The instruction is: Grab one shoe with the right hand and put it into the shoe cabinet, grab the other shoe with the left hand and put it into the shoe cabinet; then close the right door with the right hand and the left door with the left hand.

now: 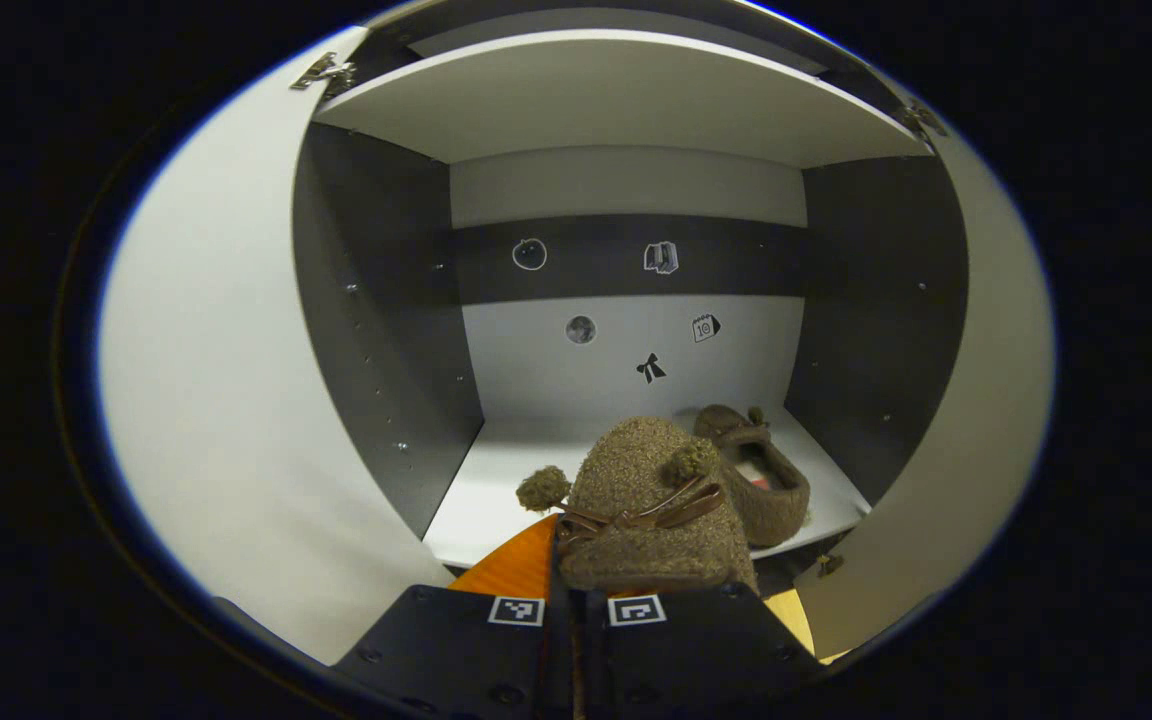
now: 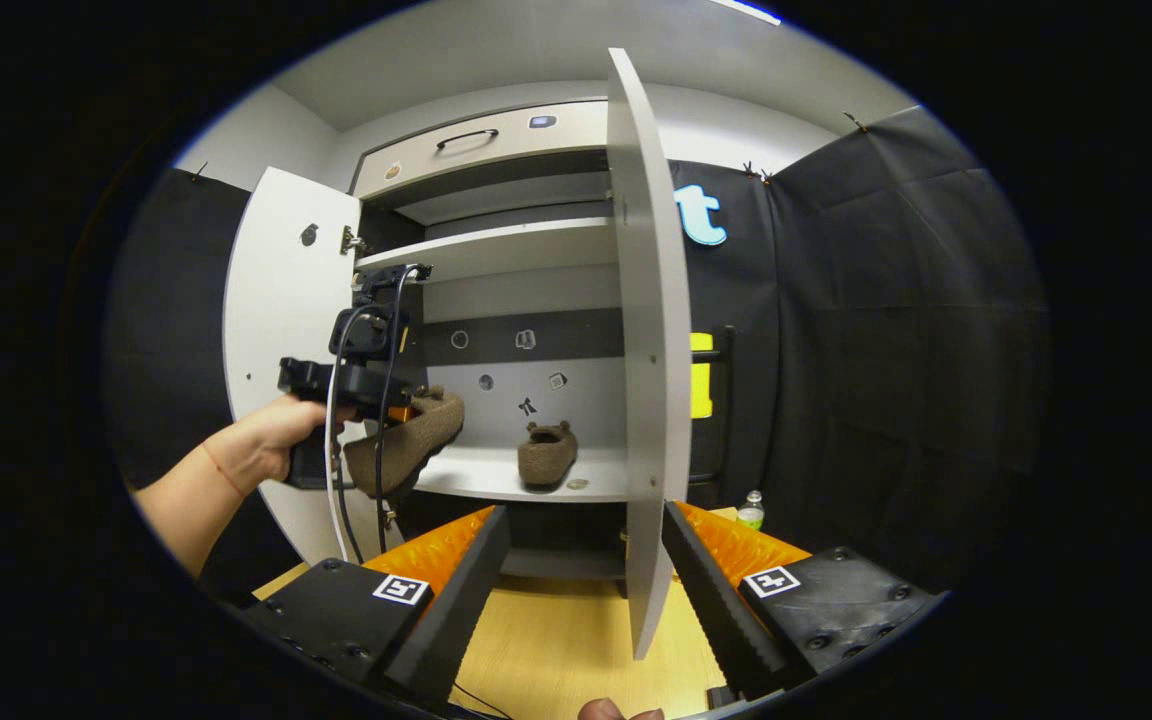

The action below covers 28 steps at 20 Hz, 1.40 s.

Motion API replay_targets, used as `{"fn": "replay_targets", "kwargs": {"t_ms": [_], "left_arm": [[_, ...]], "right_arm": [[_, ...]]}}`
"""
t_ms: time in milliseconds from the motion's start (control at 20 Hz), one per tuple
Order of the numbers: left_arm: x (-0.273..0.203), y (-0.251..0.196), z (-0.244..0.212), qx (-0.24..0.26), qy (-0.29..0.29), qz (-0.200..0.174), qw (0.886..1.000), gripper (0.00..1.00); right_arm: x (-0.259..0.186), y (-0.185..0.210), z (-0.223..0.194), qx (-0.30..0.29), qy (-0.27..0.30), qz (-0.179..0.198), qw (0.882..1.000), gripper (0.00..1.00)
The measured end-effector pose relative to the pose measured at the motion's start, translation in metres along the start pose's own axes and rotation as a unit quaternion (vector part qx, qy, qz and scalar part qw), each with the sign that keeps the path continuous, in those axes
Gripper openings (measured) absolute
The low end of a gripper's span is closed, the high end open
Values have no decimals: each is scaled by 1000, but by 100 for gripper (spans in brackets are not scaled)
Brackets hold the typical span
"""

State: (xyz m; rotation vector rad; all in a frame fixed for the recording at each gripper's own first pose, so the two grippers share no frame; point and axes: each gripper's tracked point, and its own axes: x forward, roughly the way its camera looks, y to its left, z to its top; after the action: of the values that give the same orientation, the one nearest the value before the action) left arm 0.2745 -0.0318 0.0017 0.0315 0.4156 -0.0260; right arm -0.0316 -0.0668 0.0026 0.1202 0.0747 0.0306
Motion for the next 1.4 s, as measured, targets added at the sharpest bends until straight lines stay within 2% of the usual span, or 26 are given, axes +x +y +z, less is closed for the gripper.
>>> {"fn": "replay_targets", "kwargs": {"t_ms": [150, 350, 500, 700, 900, 1250, 1350, 1400], "left_arm": [[45, -1, 10, 17, 21, 13, 1000, 9], [103, -8, 14, 7, 48, 18, 999, 9], [143, 1, 16, 36, 60, 45, 997, 9], [183, 8, 6, 41, 75, 68, 994, 9], [201, 7, 1, 42, 76, 62, 994, 9], [212, 2, -20, 58, 109, 54, 991, 10], [211, 1, -25, 64, 115, 49, 990, 12], [210, 4, -25, 70, 113, 55, 990, 21]], "right_arm": [[-4, -23, -1, 1, -4, -25, 1000, 98], [-9, -56, -6, 8, 3, -59, 998, 98], [-11, -82, -5, 8, 2, -87, 996, 98], [-12, -111, -6, 12, 4, -123, 992, 98], [-11, -127, -7, 18, 8, -144, 989, 98], [-6, -130, -6, 23, 7, -143, 989, 98], [-6, -130, -5, 23, 7, -142, 990, 98], [-5, -129, -6, 24, 9, -141, 990, 98]]}}
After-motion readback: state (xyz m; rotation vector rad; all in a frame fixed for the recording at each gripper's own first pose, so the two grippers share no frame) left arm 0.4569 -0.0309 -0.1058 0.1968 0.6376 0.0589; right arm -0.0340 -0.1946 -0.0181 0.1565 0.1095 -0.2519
